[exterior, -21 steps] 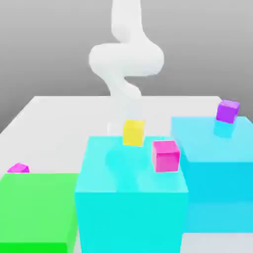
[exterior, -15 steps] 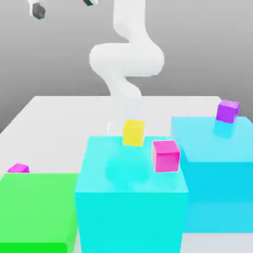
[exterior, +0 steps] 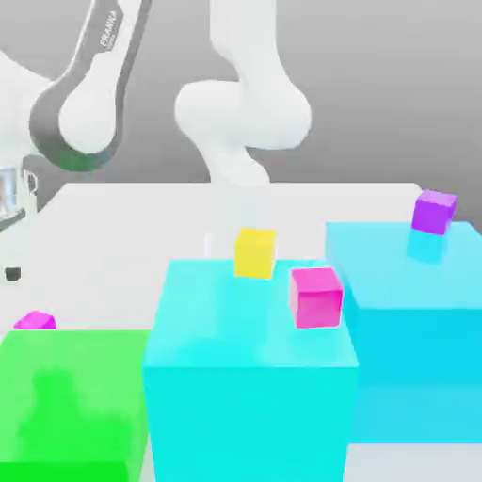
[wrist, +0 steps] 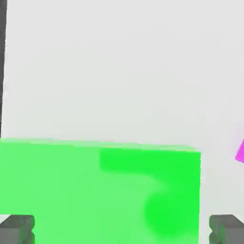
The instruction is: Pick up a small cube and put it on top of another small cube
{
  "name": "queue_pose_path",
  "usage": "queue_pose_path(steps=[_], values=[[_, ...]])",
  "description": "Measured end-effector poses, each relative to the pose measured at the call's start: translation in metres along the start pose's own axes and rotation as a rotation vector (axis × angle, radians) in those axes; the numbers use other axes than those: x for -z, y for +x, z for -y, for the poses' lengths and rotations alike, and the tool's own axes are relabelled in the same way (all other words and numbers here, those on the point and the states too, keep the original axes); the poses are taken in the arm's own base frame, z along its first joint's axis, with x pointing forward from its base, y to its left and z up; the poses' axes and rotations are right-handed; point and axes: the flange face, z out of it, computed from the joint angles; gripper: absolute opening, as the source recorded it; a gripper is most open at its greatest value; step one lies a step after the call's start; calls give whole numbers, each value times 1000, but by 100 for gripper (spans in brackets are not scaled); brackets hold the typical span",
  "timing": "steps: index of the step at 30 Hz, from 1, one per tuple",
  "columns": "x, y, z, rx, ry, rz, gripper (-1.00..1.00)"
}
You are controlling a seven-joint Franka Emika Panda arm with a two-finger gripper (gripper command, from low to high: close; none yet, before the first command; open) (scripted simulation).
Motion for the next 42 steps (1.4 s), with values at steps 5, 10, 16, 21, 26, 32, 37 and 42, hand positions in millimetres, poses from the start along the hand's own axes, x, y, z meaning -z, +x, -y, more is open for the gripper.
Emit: queue_pose_path(steps=[5,10,16,21,26,32,37,42], values=[[-55,48,-21,-182,-53,-75,0],[-97,52,-25,-190,-55,-78,0],[-103,53,-27,-191,-55,-77,-100],[-82,52,-23,-188,-52,-79,-100],[-43,45,-23,-186,-59,-71,-100],[8,-78,-36,46,-114,64,-100],[66,-146,-64,205,-141,125,-100],[126,-208,-118,401,-148,123,-100]])
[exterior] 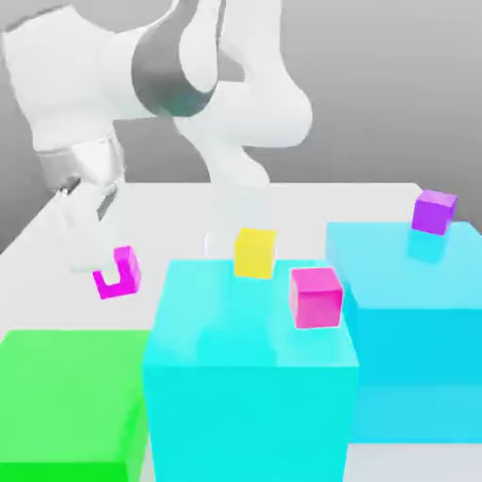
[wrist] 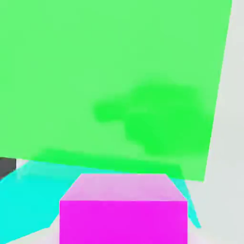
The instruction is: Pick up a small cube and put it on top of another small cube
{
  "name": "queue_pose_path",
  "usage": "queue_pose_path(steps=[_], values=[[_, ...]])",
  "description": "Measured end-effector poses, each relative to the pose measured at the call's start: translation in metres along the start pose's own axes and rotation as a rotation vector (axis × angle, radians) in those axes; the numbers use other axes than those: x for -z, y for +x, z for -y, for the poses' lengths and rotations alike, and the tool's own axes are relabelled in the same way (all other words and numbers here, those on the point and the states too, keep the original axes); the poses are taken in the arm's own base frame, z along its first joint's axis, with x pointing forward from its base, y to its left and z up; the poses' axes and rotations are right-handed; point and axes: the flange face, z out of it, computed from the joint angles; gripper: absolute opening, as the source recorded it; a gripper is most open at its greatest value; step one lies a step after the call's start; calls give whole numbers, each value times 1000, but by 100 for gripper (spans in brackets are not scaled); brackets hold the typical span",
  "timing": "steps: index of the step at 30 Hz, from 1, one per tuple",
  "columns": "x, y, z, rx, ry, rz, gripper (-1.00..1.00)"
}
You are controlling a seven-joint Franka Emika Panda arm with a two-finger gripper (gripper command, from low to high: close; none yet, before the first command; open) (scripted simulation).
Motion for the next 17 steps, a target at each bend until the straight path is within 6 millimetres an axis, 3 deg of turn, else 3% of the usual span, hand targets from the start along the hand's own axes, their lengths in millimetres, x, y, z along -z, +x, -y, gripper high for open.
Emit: queue_pose_path(steps=[4,8,10,13,14,17], values=[[30,-58,-41,142,-7,-57,-100],[53,-103,-92,263,-1,-150,-100],[43,-110,-104,289,3,-177,-100],[6,-106,-107,296,4,-185,-100],[-2,-104,-108,297,5,-186,100],[-2,-104,-108,297,5,-186,100]])
